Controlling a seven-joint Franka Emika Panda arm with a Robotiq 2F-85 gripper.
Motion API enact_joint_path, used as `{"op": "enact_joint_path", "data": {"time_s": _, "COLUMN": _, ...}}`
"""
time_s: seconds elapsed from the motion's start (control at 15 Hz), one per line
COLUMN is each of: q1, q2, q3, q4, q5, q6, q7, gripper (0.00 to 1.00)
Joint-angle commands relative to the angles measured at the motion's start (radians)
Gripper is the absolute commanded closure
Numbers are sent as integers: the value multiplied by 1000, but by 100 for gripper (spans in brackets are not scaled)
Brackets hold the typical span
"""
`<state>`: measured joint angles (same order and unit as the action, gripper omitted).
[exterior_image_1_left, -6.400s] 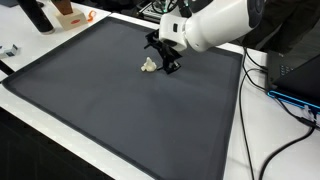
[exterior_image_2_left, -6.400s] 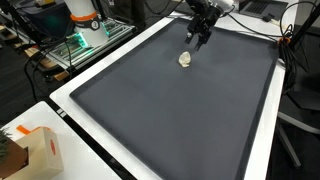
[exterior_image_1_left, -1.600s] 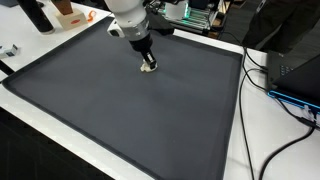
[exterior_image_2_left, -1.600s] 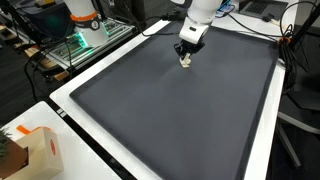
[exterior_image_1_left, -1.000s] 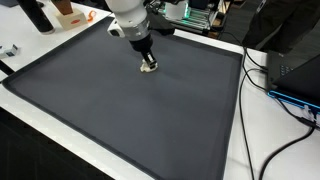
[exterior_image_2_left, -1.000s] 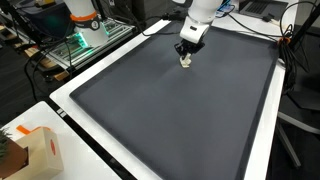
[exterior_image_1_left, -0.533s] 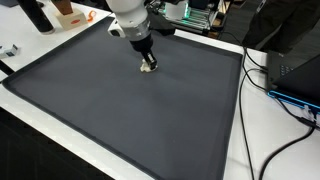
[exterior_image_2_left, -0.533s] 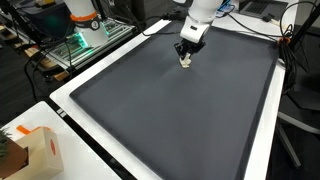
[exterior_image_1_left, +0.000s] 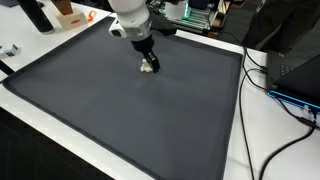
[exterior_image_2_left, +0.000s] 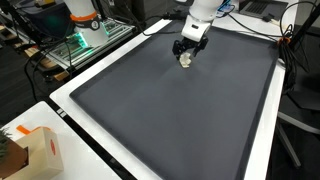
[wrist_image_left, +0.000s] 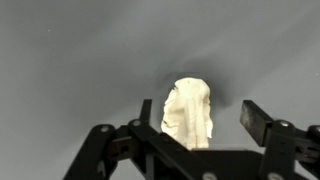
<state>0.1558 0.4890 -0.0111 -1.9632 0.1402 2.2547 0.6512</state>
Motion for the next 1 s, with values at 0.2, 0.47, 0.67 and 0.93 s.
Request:
{"op": "enact_joint_path", "data": {"time_s": 0.2, "q1": 32, "q2": -66, "q3": -6, "q4": -36, "q5": -69, "q6": 8, "q7": 2, "gripper": 0}}
{"op": "enact_joint_path", "data": {"time_s": 0.47, "q1": 28, "q2": -139, "q3": 4, "q4": -74, "q5": -138, "q6": 33, "q7": -90, "gripper": 0}}
{"op": "enact_joint_path", "data": {"time_s": 0.67, "q1": 3, "q2": -211, "q3": 12, "q4": -135, "q5": -115, "q6": 174, "q7": -178, "gripper": 0}}
{"op": "enact_joint_path", "data": {"time_s": 0.93, "q1": -70, "q2": -299, "q3": 59, "q4": -250, "q5": 74, "q6": 423, "q7": -350, "gripper": 0}}
